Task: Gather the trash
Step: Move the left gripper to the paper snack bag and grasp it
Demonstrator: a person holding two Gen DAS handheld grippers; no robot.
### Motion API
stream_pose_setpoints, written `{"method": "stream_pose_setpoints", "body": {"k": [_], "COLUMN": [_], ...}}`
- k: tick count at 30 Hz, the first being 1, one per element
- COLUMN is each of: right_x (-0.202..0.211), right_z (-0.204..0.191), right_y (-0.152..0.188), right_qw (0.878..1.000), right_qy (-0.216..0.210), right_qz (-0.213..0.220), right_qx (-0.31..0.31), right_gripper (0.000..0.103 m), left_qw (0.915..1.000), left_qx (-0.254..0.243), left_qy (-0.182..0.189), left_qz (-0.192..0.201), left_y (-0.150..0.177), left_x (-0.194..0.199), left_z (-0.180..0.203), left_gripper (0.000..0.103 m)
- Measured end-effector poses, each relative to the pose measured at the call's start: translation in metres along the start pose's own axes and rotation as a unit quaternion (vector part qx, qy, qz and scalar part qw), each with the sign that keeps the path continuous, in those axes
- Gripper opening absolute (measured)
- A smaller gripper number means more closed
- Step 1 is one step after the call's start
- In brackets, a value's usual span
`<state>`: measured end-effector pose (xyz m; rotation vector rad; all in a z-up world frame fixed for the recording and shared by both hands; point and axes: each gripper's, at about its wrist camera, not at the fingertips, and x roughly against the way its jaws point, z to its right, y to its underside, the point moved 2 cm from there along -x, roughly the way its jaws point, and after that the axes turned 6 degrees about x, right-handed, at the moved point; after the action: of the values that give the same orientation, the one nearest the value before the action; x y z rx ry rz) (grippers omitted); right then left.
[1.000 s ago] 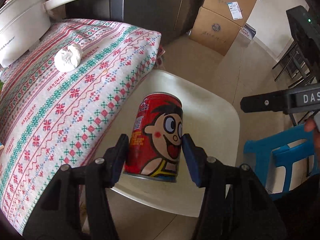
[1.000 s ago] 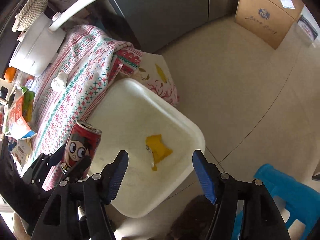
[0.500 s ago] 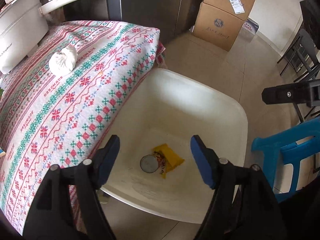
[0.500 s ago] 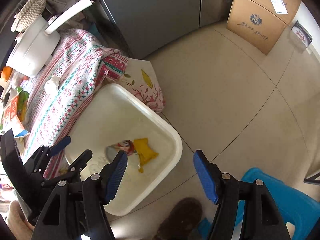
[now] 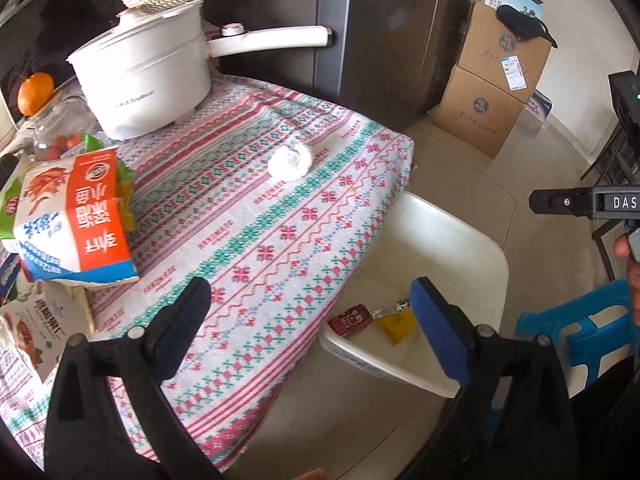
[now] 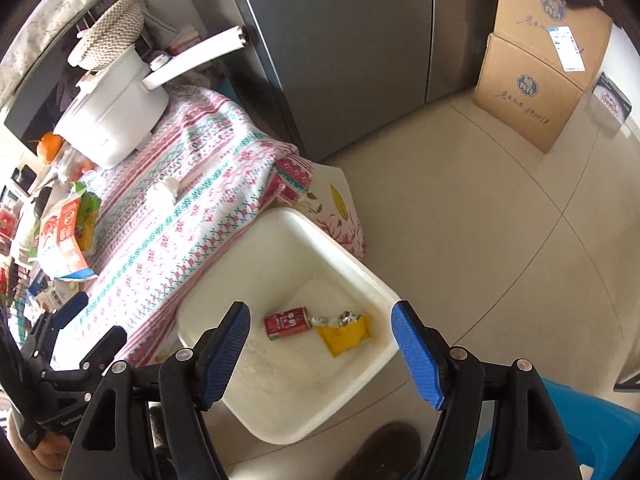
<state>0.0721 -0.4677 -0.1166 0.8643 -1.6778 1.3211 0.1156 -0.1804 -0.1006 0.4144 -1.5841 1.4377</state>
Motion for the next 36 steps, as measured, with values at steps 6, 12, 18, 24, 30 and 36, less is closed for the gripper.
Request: {"method": "stream_pose_setpoints", "body": {"k": [6, 12, 18, 24, 30, 36], "right_x": [0.012, 0.002, -0.008, -0.021, -0.028, -0.029], "right_z": [-0.037, -0.077, -0.108, -0.133, -0.148, -0.146], "right_y": [-0.008, -0.015, -0.015, -0.015, -0.013, -0.012], "right_qw": [0.999, 0.998, 0.996, 0.996, 0.995, 0.995], "right_qy": [-0.023, -0.031, -0.038, -0.043, -0.043, -0.040], "right_qz": [0.040, 0.035, 0.034, 0.020, 0.014, 0.011], "right_qx": [0.021, 0.053, 0.068, 0.081, 0.092, 0.090], "right_gripper": [0.080, 0.081, 0.082, 0.082, 0.082, 0.082], "left_qw": [0.9975, 0.9910, 0.9787, 0.9735, 0.9781, 0.9775], "left_qx": [0.045, 0.116, 0.194, 0.227, 0.202, 0.201], "left_qy": [-0.053, -0.066, -0.065, -0.026, -0.048, -0.063], "left_qz": [0.012, 0.010, 0.006, -0.007, 0.007, 0.000], "left_y": [-0.001, 0.017, 0.045, 0.058, 0.050, 0.049], "left_x": [0.024, 0.051, 0.065, 0.057, 0.050, 0.038], "left_z": [-0.063, -0.135, -0.195, -0.222, -0.228, -0.236], "left_gripper": [0.100, 0.100, 0.100, 0.077, 0.063, 0.056]}}
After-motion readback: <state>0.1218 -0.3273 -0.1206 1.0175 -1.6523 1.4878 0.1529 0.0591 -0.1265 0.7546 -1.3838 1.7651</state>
